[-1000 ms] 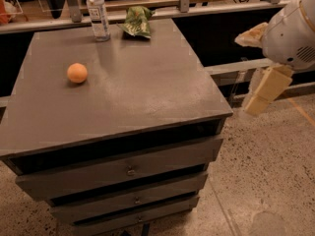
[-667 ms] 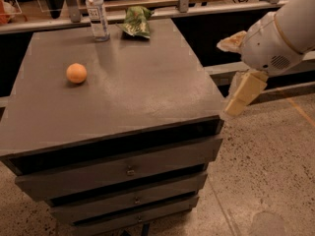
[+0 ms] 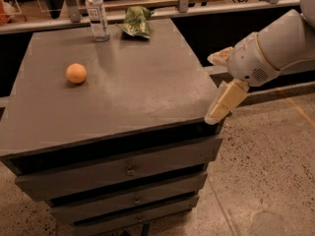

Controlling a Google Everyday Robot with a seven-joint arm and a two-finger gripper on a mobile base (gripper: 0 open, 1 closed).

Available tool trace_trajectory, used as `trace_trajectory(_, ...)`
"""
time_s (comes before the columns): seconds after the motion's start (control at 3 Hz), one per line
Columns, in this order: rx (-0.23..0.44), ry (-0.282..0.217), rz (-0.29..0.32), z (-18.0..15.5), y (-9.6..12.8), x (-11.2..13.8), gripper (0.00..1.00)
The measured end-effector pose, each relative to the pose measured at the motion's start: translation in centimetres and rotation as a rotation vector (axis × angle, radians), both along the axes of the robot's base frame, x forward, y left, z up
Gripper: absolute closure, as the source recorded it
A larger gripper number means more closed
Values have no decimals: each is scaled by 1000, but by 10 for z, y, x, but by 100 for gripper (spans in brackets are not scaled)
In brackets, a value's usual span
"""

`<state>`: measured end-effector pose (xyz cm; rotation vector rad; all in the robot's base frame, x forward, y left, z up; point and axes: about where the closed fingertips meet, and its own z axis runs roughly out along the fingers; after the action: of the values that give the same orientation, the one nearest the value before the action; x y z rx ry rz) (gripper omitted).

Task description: Move orange near blue plastic bottle

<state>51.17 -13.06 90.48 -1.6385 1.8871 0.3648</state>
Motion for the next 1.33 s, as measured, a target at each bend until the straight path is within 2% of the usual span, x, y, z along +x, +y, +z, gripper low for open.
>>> trace_trajectory(0.33, 91, -24, 48, 8, 25, 11, 0)
trace_trajectory(0.67, 262, -78, 78, 13, 67, 32, 0)
trace_trajectory(1.0, 387, -141, 66, 14, 110, 70, 0)
trace_trajectory(1.33, 461, -124, 77, -15, 181, 116, 0)
